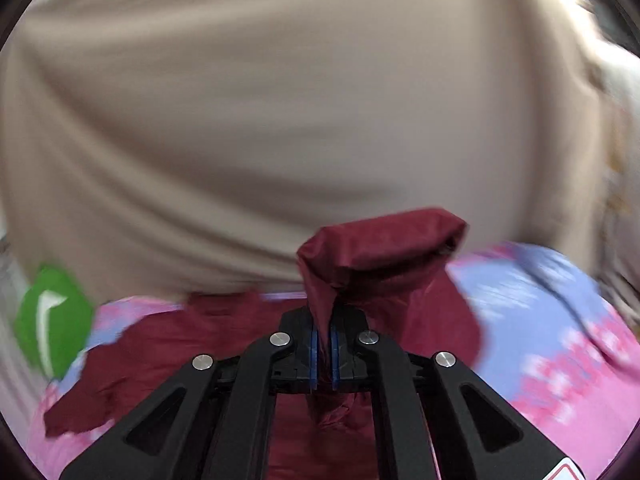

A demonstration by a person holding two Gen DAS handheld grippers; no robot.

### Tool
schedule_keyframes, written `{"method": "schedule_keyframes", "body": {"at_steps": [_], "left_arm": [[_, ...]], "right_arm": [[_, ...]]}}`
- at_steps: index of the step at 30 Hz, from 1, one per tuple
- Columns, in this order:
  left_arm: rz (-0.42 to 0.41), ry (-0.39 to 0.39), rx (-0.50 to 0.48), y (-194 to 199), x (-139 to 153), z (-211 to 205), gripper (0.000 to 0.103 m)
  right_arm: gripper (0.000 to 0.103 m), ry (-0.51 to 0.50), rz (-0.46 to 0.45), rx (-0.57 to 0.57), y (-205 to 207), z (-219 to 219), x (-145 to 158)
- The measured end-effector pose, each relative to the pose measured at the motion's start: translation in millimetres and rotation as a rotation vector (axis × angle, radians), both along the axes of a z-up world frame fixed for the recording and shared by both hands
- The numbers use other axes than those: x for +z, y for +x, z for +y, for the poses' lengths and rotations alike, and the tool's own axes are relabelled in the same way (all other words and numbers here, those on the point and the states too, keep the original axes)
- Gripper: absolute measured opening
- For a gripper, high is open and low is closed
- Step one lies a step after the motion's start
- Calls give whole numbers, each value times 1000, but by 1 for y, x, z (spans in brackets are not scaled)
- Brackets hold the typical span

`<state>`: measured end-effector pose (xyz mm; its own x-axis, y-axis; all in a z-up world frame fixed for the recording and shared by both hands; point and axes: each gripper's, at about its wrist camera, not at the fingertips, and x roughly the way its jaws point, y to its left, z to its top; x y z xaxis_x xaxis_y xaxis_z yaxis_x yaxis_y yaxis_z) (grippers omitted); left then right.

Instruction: Fold large clothes

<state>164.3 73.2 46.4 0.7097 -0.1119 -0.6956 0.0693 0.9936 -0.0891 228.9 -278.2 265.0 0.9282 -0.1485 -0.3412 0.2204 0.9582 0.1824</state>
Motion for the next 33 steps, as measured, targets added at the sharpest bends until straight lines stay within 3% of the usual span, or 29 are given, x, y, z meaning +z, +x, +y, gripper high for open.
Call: {"method": "schedule_keyframes", "body": {"at_steps": [3,6,9,10,12,14,17,23,25,27,29,33], "left_arm": [[0,-28,18,7,1,10,98],[23,-67,27,18,-2,24,98],[58,-125,12,29,-7,39,98],[76,-150,5,35,-10,44,98],[105,-190,-7,46,-15,52,98],[137,-243,-30,64,-19,56,98],[170,-297,-56,97,-23,53,98],[303,-414,-133,164,-45,21,95],[280,-361,-156,174,-46,6,81],[269,-328,-230,184,-43,-10,28],[269,-320,-237,196,-38,-12,6],[62,-240,-205,207,12,-2,3]], "right_arm": [[12,-78,46,270,54,114,-18],[24,-159,173,506,92,214,-76],[26,-228,226,621,88,265,-119],[34,-227,212,648,81,267,-122],[45,-203,169,651,66,252,-118],[57,-177,129,573,55,212,-109],[59,-195,134,375,46,150,-114],[60,-135,271,41,21,11,-155],[60,-101,301,-11,17,-17,-168],[60,-74,314,-30,16,-33,-175],[60,-39,315,-35,22,-41,-179],[60,28,289,-40,36,-50,-180]]}}
